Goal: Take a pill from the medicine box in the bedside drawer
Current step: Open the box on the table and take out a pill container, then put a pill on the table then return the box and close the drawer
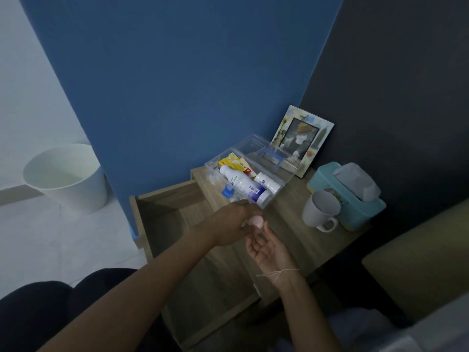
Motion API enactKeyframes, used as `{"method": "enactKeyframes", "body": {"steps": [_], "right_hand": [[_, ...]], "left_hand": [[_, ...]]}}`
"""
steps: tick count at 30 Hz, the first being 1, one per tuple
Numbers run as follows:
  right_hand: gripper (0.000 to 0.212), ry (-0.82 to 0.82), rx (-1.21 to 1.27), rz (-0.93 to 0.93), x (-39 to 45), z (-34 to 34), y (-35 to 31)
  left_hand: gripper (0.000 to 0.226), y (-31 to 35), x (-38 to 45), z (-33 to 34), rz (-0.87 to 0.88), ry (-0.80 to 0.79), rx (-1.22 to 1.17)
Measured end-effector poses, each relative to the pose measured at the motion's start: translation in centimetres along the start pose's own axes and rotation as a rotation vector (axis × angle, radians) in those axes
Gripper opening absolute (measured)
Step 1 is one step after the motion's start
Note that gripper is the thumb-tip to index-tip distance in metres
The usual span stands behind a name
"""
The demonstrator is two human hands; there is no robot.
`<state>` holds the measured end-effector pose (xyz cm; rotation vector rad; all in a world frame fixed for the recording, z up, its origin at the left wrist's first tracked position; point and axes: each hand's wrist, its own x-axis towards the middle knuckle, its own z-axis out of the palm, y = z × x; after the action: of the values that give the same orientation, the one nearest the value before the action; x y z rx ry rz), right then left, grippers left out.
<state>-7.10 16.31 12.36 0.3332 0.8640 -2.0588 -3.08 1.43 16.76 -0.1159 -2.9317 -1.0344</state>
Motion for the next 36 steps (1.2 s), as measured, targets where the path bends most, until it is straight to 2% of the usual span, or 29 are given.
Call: {"method": "enactKeyframes", "body": {"steps": [5,6,8,10,13,15,18,22,25,27,30,33,36], "right_hand": [[0.017,-0.012,-0.024,-0.008,-0.3,-0.5,-0.1],[0.014,-0.02,-0.027,-0.015,-0.4,-0.5,-0.1],[0.026,-0.053,-0.017,-0.035,-0.5,-0.7,0.1],[0.025,-0.077,-0.033,-0.043,-0.8,-0.6,0.0],[0.032,-0.119,-0.06,-0.065,-1.2,-0.7,-0.1],[0.025,-0.105,-0.064,-0.085,-1.2,-0.7,-0.1],[0.028,-0.071,-0.043,-0.117,-0.9,-1.1,-0.2],[0.045,-0.06,-0.088,-0.169,-0.8,-2.1,-0.7],[0.047,0.017,-0.158,-0.199,-0.9,-3.3,-0.6],[0.039,0.147,-0.312,-0.266,-0.7,-4.4,-0.1],[0.025,0.366,-0.738,-0.382,-0.5,-5.9,0.8],[0.026,0.407,-0.985,-0.416,-0.2,-7.2,2.0],[0.028,0.502,-1.221,-0.514,-0.1,-8.2,2.7]], "left_hand": [[0.03,0.0,0.2,0.5,-0.027,-0.042,0.009],[0.031,0.2,0.2,0.6,-0.038,-0.031,0.011],[0.037,0.5,0.1,0.8,-0.079,0.012,0.021],[0.042,0.9,0.1,1.0,-0.11,0.056,0.048],[0.049,1.3,0.4,1.3,-0.155,0.109,0.17],[0.052,1.4,0.6,1.4,-0.208,0.14,0.239],[0.054,1.5,0.9,1.2,-0.242,0.18,0.223],[0.039,1.0,0.9,0.6,-0.258,0.2,0.055],[0.03,-0.1,0.4,1.0,-0.273,0.19,0.044],[0.032,-0.8,-0.2,2.0,-0.299,0.158,0.055],[0.036,-1.4,-1.0,4.2,-0.324,0.079,0.071],[0.041,-1.7,-1.5,7.1,-0.319,-0.025,0.118],[0.04,-1.6,-1.4,9.2,-0.331,-0.054,0.178]]}}
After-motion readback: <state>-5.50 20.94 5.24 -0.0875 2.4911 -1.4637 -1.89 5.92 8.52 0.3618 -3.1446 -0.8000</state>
